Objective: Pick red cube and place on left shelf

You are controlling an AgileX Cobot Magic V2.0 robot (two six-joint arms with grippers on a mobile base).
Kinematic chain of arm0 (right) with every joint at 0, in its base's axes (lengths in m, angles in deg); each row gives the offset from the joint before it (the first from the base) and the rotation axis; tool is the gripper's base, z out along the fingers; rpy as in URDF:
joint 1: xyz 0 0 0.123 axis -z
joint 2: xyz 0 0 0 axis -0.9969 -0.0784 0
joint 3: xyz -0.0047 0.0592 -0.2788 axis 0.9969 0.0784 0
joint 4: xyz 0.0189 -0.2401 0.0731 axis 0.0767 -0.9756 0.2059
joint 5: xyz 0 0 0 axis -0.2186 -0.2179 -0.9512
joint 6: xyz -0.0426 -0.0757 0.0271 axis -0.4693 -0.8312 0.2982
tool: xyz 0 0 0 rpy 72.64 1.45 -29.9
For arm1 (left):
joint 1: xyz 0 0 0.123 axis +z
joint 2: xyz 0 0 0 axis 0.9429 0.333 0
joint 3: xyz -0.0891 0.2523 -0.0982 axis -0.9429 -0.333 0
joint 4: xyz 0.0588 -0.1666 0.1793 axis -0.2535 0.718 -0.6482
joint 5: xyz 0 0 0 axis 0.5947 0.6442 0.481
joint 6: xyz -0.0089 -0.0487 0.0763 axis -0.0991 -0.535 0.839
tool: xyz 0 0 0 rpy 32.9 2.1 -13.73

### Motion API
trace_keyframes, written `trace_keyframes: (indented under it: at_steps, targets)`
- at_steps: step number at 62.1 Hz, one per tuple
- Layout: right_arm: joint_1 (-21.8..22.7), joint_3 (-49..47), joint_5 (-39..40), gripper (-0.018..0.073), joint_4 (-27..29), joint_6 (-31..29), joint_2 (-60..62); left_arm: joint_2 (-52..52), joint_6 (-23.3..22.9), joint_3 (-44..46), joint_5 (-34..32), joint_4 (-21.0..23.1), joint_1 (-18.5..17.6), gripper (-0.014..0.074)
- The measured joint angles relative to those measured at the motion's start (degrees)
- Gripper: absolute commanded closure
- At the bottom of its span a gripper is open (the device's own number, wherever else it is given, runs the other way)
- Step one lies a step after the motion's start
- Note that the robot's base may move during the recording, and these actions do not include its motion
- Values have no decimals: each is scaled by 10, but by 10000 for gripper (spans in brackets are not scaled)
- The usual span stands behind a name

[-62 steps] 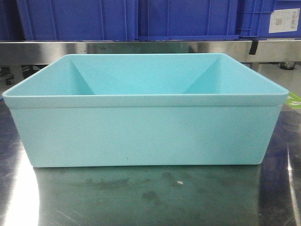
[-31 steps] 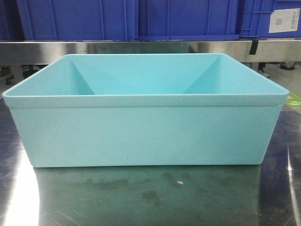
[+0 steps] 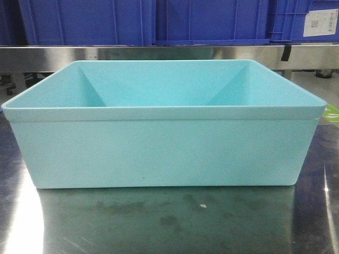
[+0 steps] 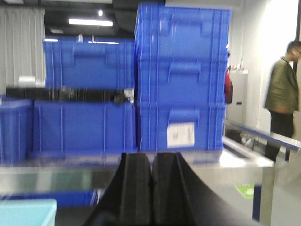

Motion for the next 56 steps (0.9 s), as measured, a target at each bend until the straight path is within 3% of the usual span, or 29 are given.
trace_keyframes:
  at_steps: [8, 14, 35, 47, 56]
  targets:
    - [-1, -107, -74, 513, 0, 0, -66, 0, 0, 0, 0, 0, 0, 495]
    - [-27, -181, -137, 513, 0, 0, -117, 0, 0, 0, 0, 0, 0, 495]
    - [-224, -410, -330, 513, 20, 0, -322, 0, 0, 0, 0, 0, 0, 495]
    - [-348, -488, -386, 510, 25, 0, -475, 0, 0, 0, 0, 0, 0, 495]
    - [-400, -528, -407, 510, 26, 0, -601, 0, 0, 0, 0, 0, 0, 495]
